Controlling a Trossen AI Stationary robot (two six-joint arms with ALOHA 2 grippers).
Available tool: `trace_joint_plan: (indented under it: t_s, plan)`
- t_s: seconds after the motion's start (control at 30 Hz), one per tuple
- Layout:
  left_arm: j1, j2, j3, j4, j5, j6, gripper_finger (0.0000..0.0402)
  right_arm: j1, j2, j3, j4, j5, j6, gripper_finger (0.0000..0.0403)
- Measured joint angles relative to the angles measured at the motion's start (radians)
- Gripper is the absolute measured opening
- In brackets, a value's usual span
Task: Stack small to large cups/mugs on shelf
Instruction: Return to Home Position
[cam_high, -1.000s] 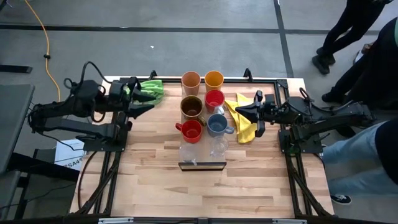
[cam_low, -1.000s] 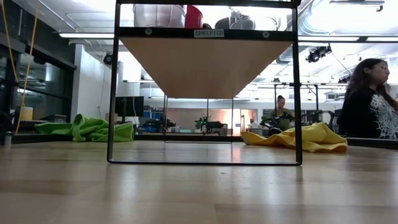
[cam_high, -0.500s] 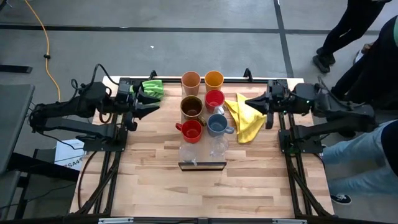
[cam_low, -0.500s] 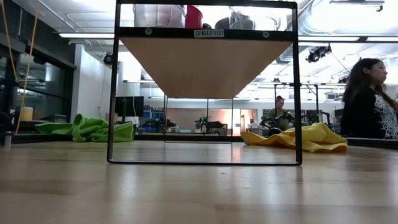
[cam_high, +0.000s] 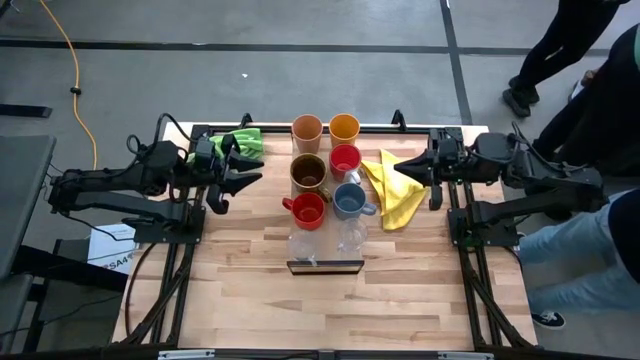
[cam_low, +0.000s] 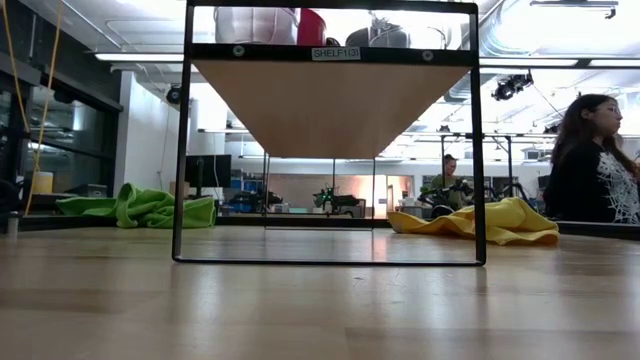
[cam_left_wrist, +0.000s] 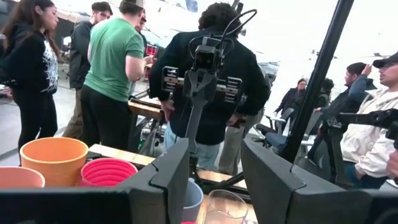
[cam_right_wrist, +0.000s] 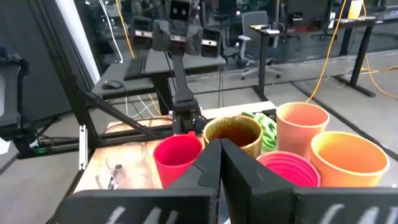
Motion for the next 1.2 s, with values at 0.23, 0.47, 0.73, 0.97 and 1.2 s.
trace_joint_plan:
  t_s: [0.23,0.47,0.73,0.97,1.2]
  plan:
    - [0.000,-0.001,0.000,-0.037,0.000,0.050,0.0124,0.000,0.000,0.000,0.017,0.000,0.012,0.0000]
    - [0.000,-0.001,0.000,-0.058,-0.008,0.037,0.0019,0.000,0.000,0.000,0.017,0.000,0.019,0.0000]
    - [0.000,-0.010,0.000,-0.058,-0.008,-0.009,0.0004,0.000,0.000,0.000,0.017,0.000,0.029,0.0000]
    - [0.000,-0.071,0.001,-0.062,-0.008,-0.028,0.0000,0.000,0.000,0.000,0.017,0.000,0.029,0.0000]
    - [0.000,-0.093,0.001,-0.093,-0.010,-0.041,0.0000,0.000,0.000,0.000,0.017,0.000,0.047,0.0000]
